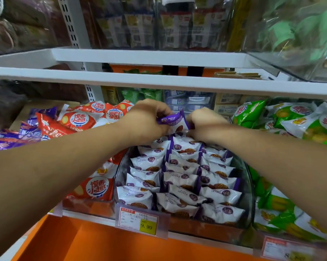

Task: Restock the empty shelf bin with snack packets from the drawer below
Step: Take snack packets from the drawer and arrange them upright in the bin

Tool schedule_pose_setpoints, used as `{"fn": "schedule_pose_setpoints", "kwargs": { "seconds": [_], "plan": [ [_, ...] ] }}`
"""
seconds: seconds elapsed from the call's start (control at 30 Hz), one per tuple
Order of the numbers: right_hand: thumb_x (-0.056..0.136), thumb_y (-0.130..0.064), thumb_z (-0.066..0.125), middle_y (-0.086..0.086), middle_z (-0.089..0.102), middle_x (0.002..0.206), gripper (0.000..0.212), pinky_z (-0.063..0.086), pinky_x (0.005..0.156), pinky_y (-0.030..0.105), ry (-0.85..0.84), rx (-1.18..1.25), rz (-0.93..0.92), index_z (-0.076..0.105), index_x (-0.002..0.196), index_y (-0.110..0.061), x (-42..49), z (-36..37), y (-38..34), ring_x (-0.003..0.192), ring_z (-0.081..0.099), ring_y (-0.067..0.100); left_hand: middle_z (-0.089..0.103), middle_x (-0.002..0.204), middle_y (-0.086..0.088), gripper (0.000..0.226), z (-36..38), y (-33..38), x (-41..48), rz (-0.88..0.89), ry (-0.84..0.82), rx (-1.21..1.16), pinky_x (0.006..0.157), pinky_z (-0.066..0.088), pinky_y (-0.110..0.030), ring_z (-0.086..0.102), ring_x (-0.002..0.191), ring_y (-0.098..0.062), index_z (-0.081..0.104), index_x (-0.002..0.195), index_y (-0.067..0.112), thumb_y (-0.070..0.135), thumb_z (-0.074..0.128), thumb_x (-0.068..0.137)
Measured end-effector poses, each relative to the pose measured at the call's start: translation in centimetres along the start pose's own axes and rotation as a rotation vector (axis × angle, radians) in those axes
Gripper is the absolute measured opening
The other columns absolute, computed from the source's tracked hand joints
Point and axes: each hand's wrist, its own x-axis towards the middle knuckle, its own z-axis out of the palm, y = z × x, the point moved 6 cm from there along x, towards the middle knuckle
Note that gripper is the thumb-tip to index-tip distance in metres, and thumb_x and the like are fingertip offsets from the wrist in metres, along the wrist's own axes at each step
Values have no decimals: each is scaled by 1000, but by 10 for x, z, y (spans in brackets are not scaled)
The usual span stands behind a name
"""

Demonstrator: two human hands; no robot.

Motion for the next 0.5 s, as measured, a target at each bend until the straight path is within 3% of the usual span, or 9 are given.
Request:
{"fn": "schedule_pose_setpoints", "kwargs": {
  "seconds": [0.1, 0.17, 0.27, 0.4, 0.5],
  "plan": [
    [83, -5, 62, -2, 69, 83, 18, 56, 69, 31, 35, 199, 42, 69, 77, -20, -10, -22, 0, 81, 66, 17, 73, 90, 6, 19, -1, -3, -5, -23, 11, -21, 71, 61, -33, 70, 79, -12, 75, 101, 24, 17, 80, 84],
    [76, -5, 65, 4, 72, 80, 14, 58, 63, 29, -91, 254, 27, 73, 77, -17, -19, -22, -8, 74, 67, 18, 75, 92, 5, 25, -1, -5, -10, -35, 3, -12, 74, 62, -34, 71, 79, -13, 75, 107, 23, 16, 80, 84],
    [73, -21, 71, 12, 72, 78, 8, 51, 53, 32, -251, 133, -38, 71, 76, -13, -29, -6, -19, 66, 67, 25, 75, 103, 4, 36, 0, -4, -17, -31, -9, 43, 82, 59, -29, 70, 86, -12, 72, 119, 22, 21, 81, 84],
    [76, -38, 82, 4, 66, 80, 28, 52, 58, 33, -214, 20, -75, 62, 76, -19, -30, 0, -21, 73, 65, 26, 74, 112, 3, 41, -3, -1, -21, -14, 1, 85, 90, 56, -29, 68, 95, -14, 69, 124, 22, 26, 80, 85],
    [77, -38, 83, 3, 65, 83, 29, 52, 61, 32, -168, -4, -101, 65, 81, -17, -30, 1, -22, 75, 64, 24, 74, 110, 2, 38, -5, 1, -25, 13, 3, 106, 89, 57, -32, 68, 94, -16, 70, 122, 20, 24, 79, 85]
  ]
}}
